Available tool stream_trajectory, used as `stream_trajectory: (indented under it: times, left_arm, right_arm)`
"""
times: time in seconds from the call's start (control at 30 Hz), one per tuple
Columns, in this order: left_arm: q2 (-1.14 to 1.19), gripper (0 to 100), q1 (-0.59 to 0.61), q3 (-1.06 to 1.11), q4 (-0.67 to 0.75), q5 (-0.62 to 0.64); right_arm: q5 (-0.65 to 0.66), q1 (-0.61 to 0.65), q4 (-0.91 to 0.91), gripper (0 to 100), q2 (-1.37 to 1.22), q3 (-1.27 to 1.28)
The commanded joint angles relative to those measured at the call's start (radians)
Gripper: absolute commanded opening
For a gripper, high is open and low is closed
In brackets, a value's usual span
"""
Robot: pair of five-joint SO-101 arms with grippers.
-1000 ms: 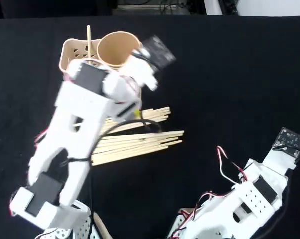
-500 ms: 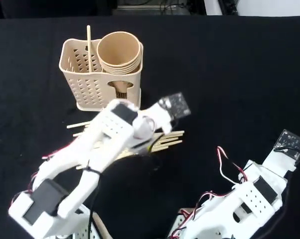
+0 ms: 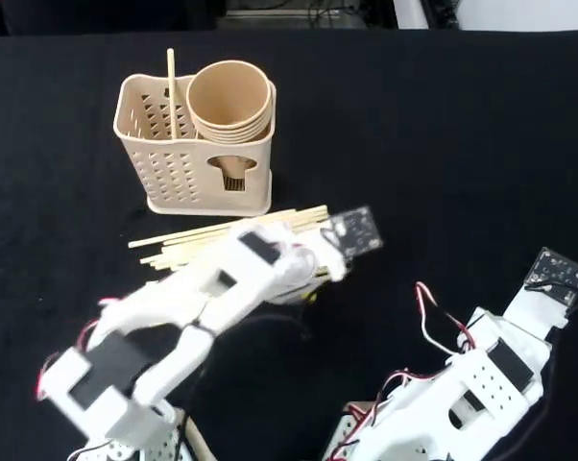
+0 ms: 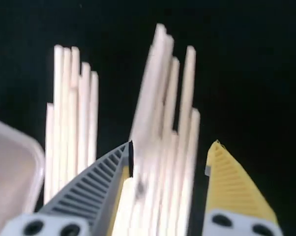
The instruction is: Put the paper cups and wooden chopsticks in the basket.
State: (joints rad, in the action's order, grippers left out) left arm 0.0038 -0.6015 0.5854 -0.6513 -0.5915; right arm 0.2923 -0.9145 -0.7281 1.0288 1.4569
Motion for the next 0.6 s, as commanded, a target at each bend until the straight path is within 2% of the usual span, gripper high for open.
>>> stream_trajectory:
  times: [0.0, 0.23, 0.37, 0.57]
  left_arm:
    - [0.118, 25, -0.012, -0.234, -0.061, 0.018]
    - [0.359, 23, -0.070, -0.410, -0.127, 0.015]
    - [0.382, 19, -0.068, -0.489, -0.233, 0.014]
    - [0.384, 18, -0.074, -0.513, -0.341, 0.014]
  right_arm:
    - [-0.005, 0.017, -0.003, 1.5, 0.018, -0.041]
    - [-0.005, 0.017, -0.003, 1.5, 0.018, -0.041]
    - [-0.005, 0.018, -0.003, 1.5, 0.018, -0.041]
    - [-0.005, 0.015, -0.003, 1.5, 0.018, -0.039]
